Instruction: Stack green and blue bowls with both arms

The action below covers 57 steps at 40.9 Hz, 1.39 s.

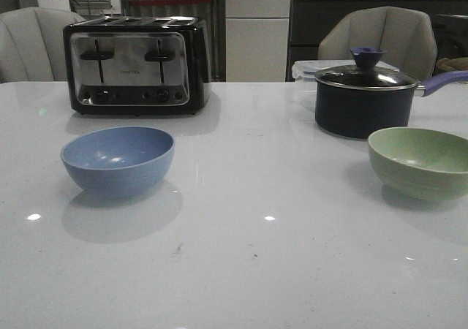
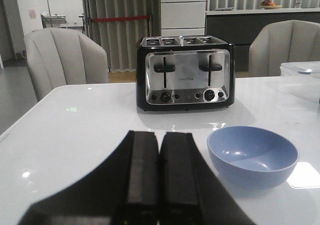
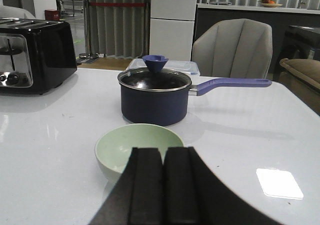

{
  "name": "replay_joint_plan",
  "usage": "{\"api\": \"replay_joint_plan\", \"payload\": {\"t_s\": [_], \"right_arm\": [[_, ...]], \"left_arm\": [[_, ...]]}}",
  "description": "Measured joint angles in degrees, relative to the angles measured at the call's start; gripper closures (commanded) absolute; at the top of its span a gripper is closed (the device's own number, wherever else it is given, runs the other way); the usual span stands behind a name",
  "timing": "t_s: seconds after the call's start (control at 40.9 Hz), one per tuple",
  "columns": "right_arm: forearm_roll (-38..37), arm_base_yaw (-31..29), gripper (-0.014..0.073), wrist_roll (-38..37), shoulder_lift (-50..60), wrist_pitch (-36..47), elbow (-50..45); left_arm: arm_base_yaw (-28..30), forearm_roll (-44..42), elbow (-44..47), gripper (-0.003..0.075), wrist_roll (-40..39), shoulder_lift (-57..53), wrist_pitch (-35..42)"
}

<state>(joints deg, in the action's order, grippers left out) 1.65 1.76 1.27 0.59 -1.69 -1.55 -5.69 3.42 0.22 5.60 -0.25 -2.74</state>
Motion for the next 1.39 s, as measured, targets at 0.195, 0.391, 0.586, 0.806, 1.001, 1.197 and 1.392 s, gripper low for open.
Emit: {"api": "replay_joint_plan", "payload": {"t_s": [0.195,0.391,0.586,0.806,1.001,1.197,1.392], "right_arm": [[0.0,0.0,0.0537,0.0,0.0,0.0,0.0],[0.0,0.0,0.0537,0.0,0.0,0.0,0.0],[0.0,0.0,0.0537,0.0,0.0,0.0,0.0],[0.0,0.0,0.0537,0.0,0.0,0.4,0.0],[0.0,0.0,0.0537,0.0,0.0,-1.2,4.4],[0.0,0.0,0.0537,0.0,0.0,-7.8,17.1],[0.0,0.0,0.0537,0.0,-7.1,-17.1,29.9]], "left_arm": [[0.0,0.0,0.0,0.0627,0.0,0.0,0.0],[0.0,0.0,0.0,0.0627,0.0,0.0,0.0],[0.0,0.0,0.0,0.0627,0.0,0.0,0.0],[0.0,0.0,0.0,0.0627,0.0,0.0,0.8],[0.0,0.0,-2.8,0.0627,0.0,0.0,1.9],[0.0,0.0,-14.1,0.0627,0.0,0.0,-1.8],[0.0,0.0,-28.5,0.0627,0.0,5.9,-12.6]]}}
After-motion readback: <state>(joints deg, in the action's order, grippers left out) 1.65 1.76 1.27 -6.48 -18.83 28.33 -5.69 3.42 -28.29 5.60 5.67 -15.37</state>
